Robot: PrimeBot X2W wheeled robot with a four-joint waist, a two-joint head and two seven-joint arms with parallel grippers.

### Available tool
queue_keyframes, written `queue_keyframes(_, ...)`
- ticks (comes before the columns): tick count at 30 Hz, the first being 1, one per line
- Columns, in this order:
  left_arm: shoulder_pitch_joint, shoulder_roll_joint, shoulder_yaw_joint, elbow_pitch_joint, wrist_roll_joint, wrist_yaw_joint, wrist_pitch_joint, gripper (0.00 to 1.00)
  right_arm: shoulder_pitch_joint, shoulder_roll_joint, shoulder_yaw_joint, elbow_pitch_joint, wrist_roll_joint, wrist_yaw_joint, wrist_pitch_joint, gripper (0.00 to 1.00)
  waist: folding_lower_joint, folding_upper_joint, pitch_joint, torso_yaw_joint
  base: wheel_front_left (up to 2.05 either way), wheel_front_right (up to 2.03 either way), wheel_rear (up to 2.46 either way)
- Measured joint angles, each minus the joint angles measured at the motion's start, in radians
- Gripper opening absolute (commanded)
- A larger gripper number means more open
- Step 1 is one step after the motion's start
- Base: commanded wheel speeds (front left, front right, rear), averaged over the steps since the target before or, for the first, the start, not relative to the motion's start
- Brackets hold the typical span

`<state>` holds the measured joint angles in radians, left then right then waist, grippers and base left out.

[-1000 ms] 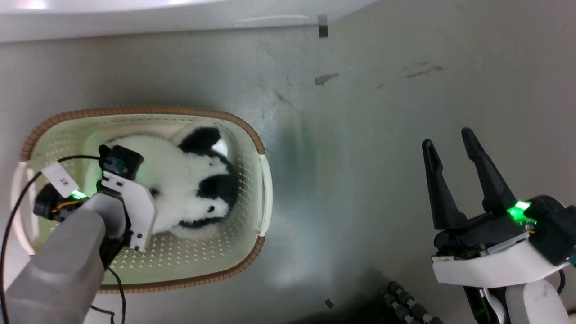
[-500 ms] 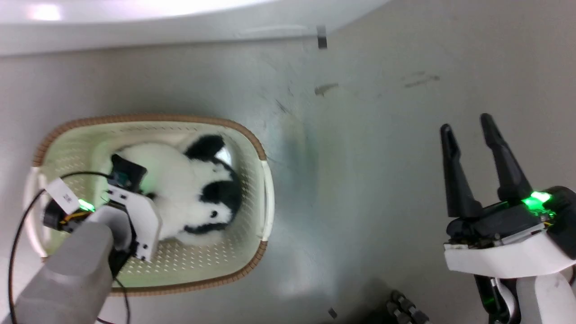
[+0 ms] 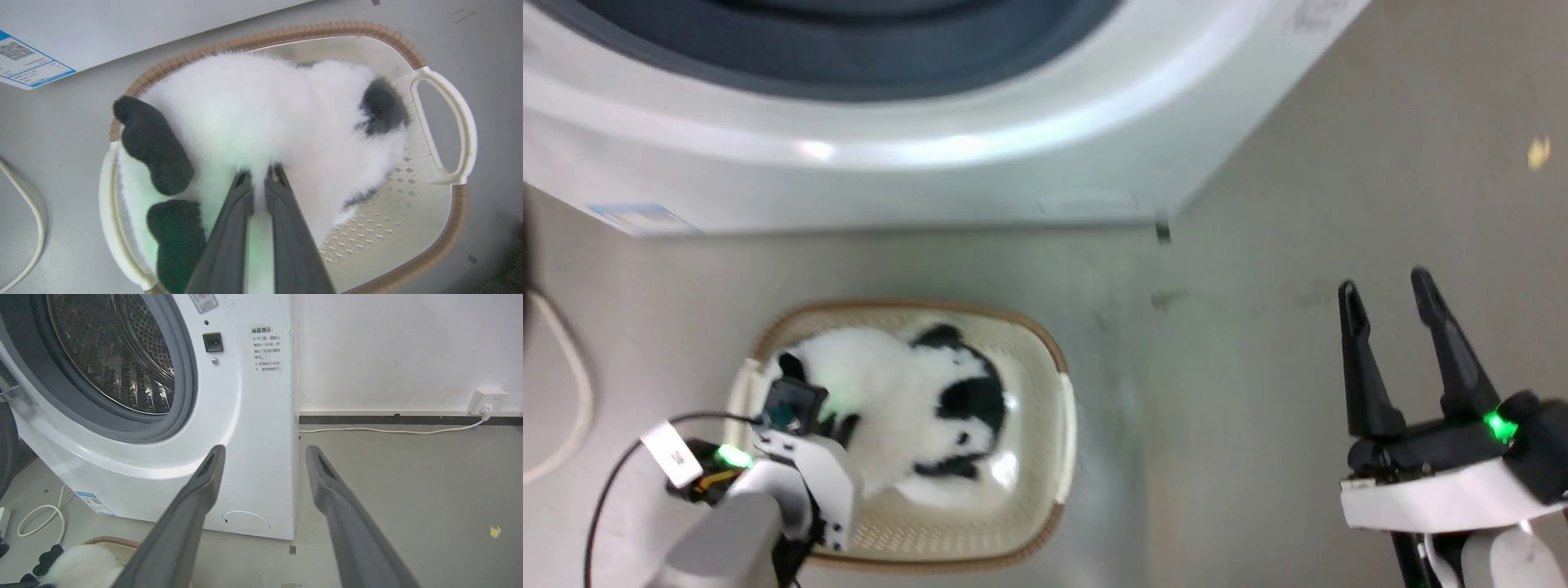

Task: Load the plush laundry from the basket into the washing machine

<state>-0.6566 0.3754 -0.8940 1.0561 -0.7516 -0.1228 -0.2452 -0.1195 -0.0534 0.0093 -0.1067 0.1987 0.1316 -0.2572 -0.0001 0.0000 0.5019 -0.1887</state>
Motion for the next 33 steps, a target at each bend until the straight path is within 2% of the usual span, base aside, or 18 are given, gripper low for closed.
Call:
queue_keyframes(6, 0.087, -0.013, 0.053, -0.148, 0.015, 0.045, -0.004, 0.00, 0.042, 0.000, -0.002, 0.018, -0.016, 0.000, 0.000, 1.00, -0.0001, 0.0000, -0.145, 0.053, 0.00, 0.00, 0.00)
queue_keyframes(13, 0.216, 0.007, 0.182, -0.448, 0.096, 0.125, -0.010, 0.00, 0.078, 0.000, -0.011, 0.030, -0.025, 0.000, 0.000, 1.00, -0.0002, 0.0000, -0.274, 0.109, 0.00, 0.00, 0.00)
queue_keyframes(18, 0.272, 0.025, 0.290, -0.660, 0.162, 0.165, -0.010, 0.00, 0.079, 0.001, -0.007, 0.030, -0.025, 0.000, 0.000, 1.00, -0.0003, 0.0000, -0.308, 0.127, 0.00, 0.00, 0.00)
queue_keyframes(25, 0.279, 0.014, 0.453, -0.859, 0.214, 0.173, -0.010, 0.00, 0.077, 0.001, 0.001, 0.025, -0.021, 0.000, 0.000, 1.00, 0.0001, 0.0000, -0.268, 0.099, 0.00, 0.00, 0.00)
queue_keyframes(29, 0.231, 0.009, 0.518, -0.856, 0.216, 0.161, -0.011, 0.00, 0.066, 0.001, 0.010, 0.023, -0.020, 0.000, 0.000, 1.00, 0.0002, 0.0000, -0.228, 0.074, 0.00, 0.00, 0.00)
queue_keyframes(33, 0.098, 0.019, 0.561, -0.807, 0.202, 0.140, -0.005, 0.00, 0.042, 0.001, 0.024, 0.013, -0.014, 0.000, 0.000, 1.00, 0.0003, 0.0000, -0.177, 0.043, 0.00, 0.00, 0.00)
